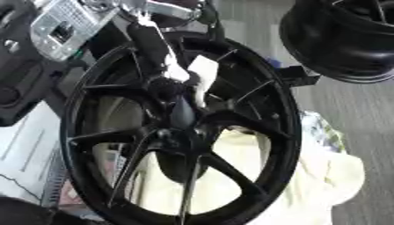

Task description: Pull the pin out of the wheel hub.

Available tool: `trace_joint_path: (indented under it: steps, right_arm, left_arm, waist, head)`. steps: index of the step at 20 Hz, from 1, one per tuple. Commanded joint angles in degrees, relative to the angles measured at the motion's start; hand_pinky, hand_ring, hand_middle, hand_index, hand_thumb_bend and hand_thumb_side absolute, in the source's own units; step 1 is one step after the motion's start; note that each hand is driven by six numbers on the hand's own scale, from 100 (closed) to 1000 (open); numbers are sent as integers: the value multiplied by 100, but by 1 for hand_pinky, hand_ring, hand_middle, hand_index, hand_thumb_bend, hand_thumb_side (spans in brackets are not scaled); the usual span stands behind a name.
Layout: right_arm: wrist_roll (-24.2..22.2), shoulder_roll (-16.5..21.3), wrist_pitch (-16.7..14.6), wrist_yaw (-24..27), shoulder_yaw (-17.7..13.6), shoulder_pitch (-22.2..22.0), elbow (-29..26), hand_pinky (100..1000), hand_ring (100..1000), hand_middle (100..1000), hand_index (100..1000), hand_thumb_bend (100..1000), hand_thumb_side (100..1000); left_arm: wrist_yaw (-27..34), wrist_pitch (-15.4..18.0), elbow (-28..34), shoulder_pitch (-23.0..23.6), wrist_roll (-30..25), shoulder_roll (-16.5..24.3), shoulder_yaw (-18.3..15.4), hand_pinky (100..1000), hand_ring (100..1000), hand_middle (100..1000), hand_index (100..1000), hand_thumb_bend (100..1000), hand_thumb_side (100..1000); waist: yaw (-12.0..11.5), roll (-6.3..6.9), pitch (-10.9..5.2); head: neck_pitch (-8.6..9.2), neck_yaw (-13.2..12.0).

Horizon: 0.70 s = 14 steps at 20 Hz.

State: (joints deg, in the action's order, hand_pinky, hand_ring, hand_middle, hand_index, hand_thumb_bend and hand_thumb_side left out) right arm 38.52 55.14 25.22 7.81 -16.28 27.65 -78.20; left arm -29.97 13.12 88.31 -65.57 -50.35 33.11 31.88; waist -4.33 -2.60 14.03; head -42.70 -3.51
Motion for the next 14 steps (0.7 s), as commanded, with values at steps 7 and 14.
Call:
trace_joint_path:
  steps: [7,14]
  right_arm:
    - [1345,126,1263,91,-133,46,20,831,634,810,898,100,493]
    - [1345,94,1229,95,-176,50,45,832,634,810,899,100,496]
  left_arm:
    - [-106,256,-166,-58,-162,-40,-115,888,877,752,887,375,520]
    - [-55,239,-236,-39,-162,-85,-70,890,857,723,878,331,531]
  waist:
    - [46,-30,-36]
    - [69,-31,4]
  head:
    - [100,-31]
    - [115,-40]
